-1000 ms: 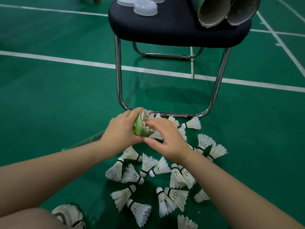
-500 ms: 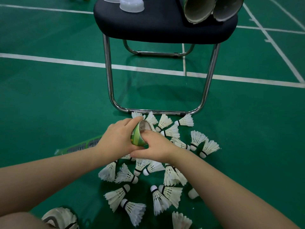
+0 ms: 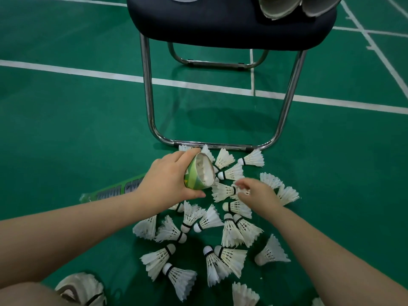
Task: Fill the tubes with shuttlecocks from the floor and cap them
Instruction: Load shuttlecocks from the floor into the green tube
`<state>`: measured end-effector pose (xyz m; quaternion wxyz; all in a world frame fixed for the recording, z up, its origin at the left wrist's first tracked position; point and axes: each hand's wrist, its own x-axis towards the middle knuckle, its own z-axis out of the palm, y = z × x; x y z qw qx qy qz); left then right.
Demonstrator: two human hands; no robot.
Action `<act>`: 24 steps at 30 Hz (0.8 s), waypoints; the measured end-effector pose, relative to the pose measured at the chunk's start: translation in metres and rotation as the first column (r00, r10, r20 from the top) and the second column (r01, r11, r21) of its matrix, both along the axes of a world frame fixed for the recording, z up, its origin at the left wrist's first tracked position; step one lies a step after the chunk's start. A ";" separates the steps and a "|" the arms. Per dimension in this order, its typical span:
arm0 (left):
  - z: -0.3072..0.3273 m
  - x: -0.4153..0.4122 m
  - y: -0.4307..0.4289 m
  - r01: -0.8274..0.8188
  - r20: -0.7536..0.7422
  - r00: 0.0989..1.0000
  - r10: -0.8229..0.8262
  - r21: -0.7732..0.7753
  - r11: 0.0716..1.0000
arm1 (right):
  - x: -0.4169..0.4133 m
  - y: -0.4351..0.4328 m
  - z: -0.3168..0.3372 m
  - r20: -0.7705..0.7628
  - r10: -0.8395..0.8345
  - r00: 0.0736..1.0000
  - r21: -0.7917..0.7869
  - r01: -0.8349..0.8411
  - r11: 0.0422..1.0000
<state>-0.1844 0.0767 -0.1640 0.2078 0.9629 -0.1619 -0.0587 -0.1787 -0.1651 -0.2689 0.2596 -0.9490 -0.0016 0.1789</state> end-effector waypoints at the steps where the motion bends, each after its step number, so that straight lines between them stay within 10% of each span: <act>1: -0.001 0.000 -0.001 0.002 0.000 1.000 -0.002 -0.001 1.000 | -0.005 -0.002 -0.009 -0.034 0.050 0.998 -0.092 -0.053 0.994; 10: -0.012 0.002 -0.011 0.047 -0.027 0.999 -0.045 0.047 0.998 | -0.016 -0.006 -0.045 -0.074 0.210 0.975 -0.389 -0.222 0.894; 24: -0.017 -0.001 -0.017 0.076 -0.047 0.996 -0.073 0.070 0.995 | -0.007 -0.014 -0.001 -0.007 -0.007 1.000 0.036 0.008 0.999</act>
